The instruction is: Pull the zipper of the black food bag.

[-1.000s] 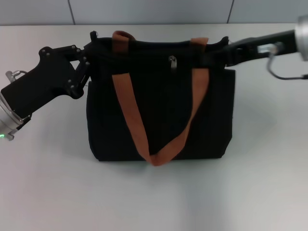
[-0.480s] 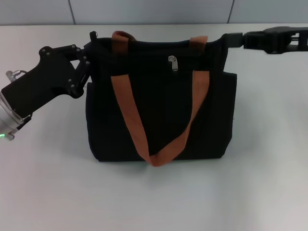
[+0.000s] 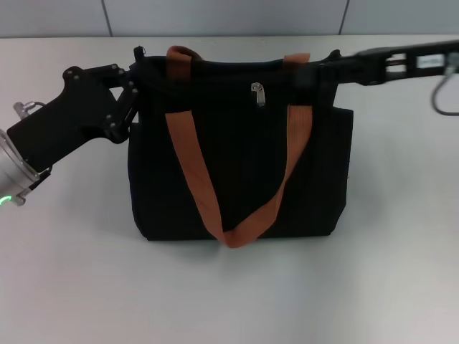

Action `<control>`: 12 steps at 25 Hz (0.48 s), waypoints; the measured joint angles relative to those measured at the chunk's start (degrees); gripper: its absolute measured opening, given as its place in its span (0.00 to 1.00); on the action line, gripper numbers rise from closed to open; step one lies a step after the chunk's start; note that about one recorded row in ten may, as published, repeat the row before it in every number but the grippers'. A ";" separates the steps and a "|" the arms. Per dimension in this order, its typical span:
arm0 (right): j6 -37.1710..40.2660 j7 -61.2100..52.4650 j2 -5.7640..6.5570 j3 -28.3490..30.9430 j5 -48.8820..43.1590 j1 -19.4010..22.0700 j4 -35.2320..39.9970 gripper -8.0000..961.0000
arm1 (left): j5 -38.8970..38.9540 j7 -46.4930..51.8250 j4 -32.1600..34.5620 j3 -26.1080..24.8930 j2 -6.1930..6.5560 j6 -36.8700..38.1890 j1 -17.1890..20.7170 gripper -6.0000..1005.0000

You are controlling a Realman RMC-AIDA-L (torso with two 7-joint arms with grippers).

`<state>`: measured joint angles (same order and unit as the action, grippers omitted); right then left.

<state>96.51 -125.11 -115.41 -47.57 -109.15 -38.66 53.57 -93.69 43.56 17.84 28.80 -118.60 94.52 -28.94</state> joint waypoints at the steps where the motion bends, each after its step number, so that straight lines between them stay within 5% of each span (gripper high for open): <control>1: -0.22 -0.63 -0.12 -0.05 -1.59 -1.12 -0.46 0.30 | 0.00 0.21 0.00 -0.05 -0.03 0.00 -0.15 0.11; 12: -5.67 -8.93 -1.97 -4.33 -11.27 -7.63 -0.62 0.38 | 0.00 0.90 0.00 -0.15 -0.06 -0.01 -1.23 0.11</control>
<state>90.84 -134.04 -117.38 -51.90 -120.42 -46.29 52.95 -93.69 44.46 17.84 28.65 -118.65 94.51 -30.17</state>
